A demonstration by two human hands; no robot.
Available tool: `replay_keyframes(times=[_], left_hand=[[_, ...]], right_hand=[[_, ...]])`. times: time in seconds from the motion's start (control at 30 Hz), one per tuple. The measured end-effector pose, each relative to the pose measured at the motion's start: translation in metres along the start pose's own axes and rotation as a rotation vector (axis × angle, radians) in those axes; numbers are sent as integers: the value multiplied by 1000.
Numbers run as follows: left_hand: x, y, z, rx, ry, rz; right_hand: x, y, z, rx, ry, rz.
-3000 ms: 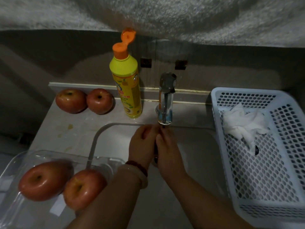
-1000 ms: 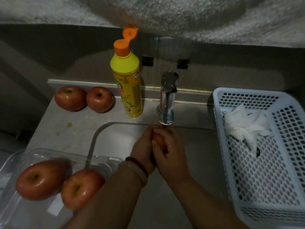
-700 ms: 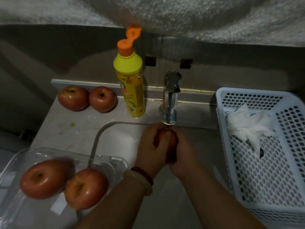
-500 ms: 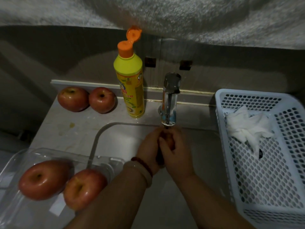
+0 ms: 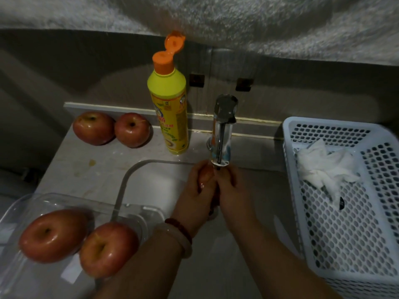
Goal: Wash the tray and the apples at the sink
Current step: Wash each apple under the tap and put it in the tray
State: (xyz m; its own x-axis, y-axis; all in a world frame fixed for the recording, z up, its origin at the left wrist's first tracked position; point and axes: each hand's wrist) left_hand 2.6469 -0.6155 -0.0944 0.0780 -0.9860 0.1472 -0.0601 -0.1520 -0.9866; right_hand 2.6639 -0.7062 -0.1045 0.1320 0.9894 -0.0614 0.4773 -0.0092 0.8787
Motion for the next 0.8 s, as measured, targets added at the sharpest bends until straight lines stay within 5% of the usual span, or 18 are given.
replay_keyframes(times=[0.17, 0.27, 0.33, 0.43, 0.53, 0.6, 0.73, 0.8], left_hand=[[-2, -3, 8, -317, 37, -414], [0, 1, 16, -336, -130, -325], [3, 5, 17, -112, -170, -50], [-1, 13, 14, 222, -89, 329], [-3, 24, 11, 357, -44, 433], [4, 20, 11, 210, -146, 283], [9, -5, 20, -447, -121, -449], [7, -10, 20, -514, -92, -484]], right_hand=[[-1, -10, -6, -255, -19, -143], [9, -27, -12, -361, -38, -239], [15, -27, -16, -210, -36, -51], [12, -16, -10, 325, 92, 428], [4, -10, -2, 597, 191, 483], [5, -14, -1, 391, 127, 284], [1, -26, -6, -300, -37, -208], [-2, -33, -4, -420, -6, -227]])
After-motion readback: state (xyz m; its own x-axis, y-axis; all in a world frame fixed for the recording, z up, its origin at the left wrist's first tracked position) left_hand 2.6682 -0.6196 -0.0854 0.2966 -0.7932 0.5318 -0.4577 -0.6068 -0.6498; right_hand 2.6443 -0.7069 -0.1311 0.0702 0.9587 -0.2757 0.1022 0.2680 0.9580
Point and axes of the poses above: each hand's wrist, its own z-axis towards the middle knuckle, its own x-axis out of the palm, y = z × x, and after that the axes turned 15 degrees about x, right-handed
